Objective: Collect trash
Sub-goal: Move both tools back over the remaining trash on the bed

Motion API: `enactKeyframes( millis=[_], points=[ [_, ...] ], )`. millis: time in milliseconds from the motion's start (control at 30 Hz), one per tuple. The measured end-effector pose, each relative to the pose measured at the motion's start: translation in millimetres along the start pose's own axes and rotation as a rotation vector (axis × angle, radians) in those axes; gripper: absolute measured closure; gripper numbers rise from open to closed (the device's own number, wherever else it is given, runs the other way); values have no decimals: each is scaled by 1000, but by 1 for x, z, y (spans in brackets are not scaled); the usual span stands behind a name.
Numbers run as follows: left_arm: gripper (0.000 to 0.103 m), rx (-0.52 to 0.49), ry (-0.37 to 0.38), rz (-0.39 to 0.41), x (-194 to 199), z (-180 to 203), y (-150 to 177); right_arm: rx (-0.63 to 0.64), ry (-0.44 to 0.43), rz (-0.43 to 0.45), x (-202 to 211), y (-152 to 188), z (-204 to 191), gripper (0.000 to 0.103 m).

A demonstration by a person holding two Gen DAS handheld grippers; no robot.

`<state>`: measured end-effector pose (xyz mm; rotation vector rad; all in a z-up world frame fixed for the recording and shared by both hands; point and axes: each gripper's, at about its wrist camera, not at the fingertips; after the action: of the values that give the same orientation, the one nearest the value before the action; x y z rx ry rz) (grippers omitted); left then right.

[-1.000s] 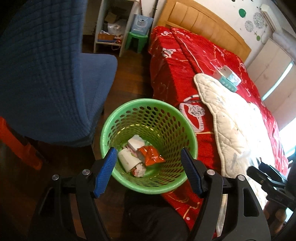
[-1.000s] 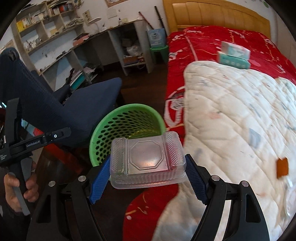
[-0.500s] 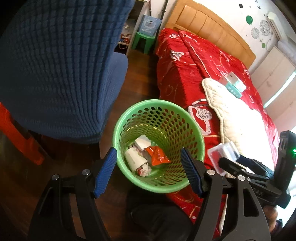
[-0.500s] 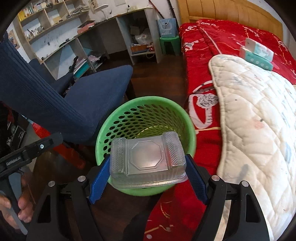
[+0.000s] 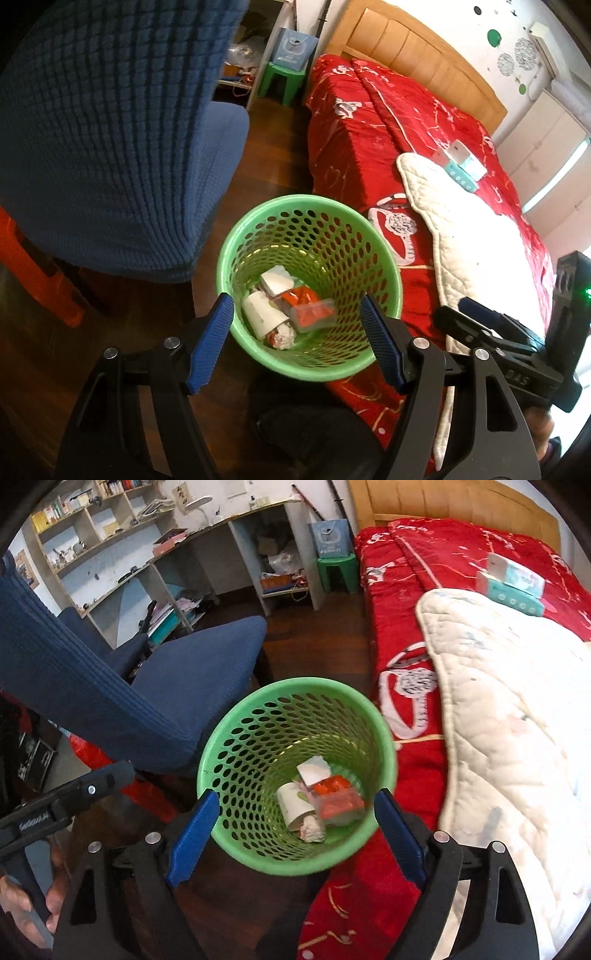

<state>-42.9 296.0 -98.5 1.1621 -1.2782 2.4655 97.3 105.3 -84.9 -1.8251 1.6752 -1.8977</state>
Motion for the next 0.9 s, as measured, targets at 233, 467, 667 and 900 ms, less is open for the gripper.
enactKeyframes(
  millis=[233, 467, 667, 900],
  points=[
    [33, -45, 38, -14, -1, 28, 4, -46, 69, 42, 44, 11, 40, 19],
    [33, -100, 75, -34, -5, 61, 11, -117, 158, 86, 91, 28, 90, 19],
    [33, -136, 94, -48, -7, 83, 16, -166, 254, 122, 132, 47, 137, 18],
    [33, -178, 110, -69, -11, 107, 23, -224, 405, 136, 177, 75, 201, 15]
  ],
)
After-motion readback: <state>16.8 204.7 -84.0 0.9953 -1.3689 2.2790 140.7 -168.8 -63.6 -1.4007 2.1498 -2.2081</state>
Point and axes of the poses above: each gripper's, at about its wrist camera, not at the fingertips, and x roughly against the way its jaws point, z to its right, y to its underside, and after that the axes turned 10 degrees about z, right-handed
